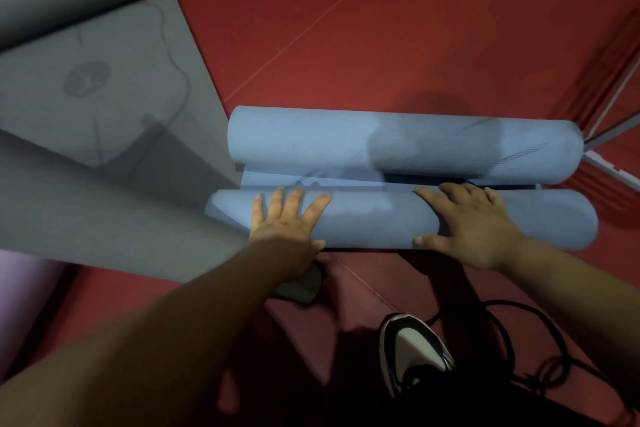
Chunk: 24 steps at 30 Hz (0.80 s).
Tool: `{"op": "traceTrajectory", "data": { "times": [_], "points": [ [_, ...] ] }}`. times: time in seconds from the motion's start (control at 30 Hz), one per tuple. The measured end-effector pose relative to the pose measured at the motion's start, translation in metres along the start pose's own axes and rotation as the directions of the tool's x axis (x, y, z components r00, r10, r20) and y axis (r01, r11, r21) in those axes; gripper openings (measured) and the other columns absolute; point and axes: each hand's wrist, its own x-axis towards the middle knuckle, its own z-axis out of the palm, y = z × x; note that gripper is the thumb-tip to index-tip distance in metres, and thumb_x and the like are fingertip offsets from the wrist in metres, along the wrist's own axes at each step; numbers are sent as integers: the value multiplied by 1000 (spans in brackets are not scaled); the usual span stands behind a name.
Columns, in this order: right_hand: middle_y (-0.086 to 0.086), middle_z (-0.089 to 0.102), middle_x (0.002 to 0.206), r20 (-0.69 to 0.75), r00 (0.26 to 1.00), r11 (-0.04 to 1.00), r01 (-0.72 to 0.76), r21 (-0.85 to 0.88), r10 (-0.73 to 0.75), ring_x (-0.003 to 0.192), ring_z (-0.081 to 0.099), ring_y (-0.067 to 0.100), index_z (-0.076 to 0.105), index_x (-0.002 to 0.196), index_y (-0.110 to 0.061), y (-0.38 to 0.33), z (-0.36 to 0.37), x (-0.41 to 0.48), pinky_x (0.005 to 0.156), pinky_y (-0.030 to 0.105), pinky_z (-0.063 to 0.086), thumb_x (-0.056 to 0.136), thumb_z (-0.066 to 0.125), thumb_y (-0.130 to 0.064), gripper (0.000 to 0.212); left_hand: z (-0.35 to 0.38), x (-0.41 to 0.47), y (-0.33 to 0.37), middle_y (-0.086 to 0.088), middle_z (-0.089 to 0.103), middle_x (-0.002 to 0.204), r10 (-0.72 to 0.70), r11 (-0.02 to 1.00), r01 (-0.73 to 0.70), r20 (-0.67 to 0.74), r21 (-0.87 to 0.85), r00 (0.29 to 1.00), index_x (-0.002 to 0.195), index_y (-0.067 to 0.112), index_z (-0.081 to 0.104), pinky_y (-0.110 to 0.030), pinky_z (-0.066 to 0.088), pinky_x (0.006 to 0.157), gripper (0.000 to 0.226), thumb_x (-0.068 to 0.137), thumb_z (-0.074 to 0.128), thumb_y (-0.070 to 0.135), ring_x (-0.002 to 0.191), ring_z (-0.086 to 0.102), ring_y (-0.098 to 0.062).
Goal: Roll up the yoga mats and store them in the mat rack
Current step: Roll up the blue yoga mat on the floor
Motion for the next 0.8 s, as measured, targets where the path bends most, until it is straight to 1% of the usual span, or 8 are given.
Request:
{"op": "traceTrajectory", "data": {
  "times": [0.07,0.2,0.37,0.53,0.6,0.63,0.7,0.8],
  "points": [
    [2,25,160,1,1000,1000,-11,-19,11,147,21,27,4,156,-48,-4,1,-6,119,49,10,67,14,-93,100,-11,-7,1,1,-9,170,4,1000,-2,91,-31,996,154,54,-13,-58,-9,122,82,97,45,65,156,-13,-29],
    [4,23,161,18,1000,999,-24,-49,25,148,20,29,1,155,-47,-10,3,-14,118,51,12,64,8,-93,102,-17,-24,3,3,-21,169,-5,997,19,197,-70,980,152,56,-18,-61,-8,122,89,94,49,67,154,-23,-28],
    [5,18,164,68,997,999,-46,-9,46,150,14,30,-1,156,-48,-11,-3,-11,120,53,10,59,9,-95,108,-16,-40,6,7,-24,168,-30,995,47,189,-85,982,154,55,-12,-58,-6,123,88,92,50,68,154,-22,-27],
    [0,24,161,53,998,1000,-15,10,14,148,20,25,4,156,-48,-2,-4,2,121,51,13,62,13,-96,105,-17,-30,-2,9,-16,170,-29,999,31,128,-17,991,154,55,-11,-61,-8,121,89,90,49,73,156,-14,-26],
    [-3,29,159,8,1000,1000,8,10,-8,145,26,23,8,156,-50,5,-3,9,119,50,19,64,14,-99,104,-12,-24,-5,4,-4,171,3,1000,-2,26,-15,1000,156,54,-5,-64,-2,121,90,87,48,77,157,-3,-30],
    [-4,31,158,-10,1000,1000,11,15,-11,145,29,23,11,156,-50,9,-2,12,117,49,21,65,12,-100,103,-7,-21,-6,0,8,171,32,999,-32,-57,-4,998,157,53,3,-68,4,120,90,83,47,79,157,8,-34],
    [-2,32,160,-33,999,1000,17,24,-16,145,31,24,16,156,-50,11,0,16,117,49,24,67,7,-101,103,-2,-14,-8,-4,23,168,61,998,-57,-119,31,991,158,49,13,-72,15,115,93,77,42,83,153,22,-39],
    [1,25,165,-38,999,1000,3,12,-2,148,27,24,16,157,-49,9,1,14,118,49,20,71,7,-99,100,-8,0,-8,-4,4,171,74,996,-74,12,55,997,157,48,-7,-71,9,116,89,87,33,85,154,6,-40]
  ]
}}
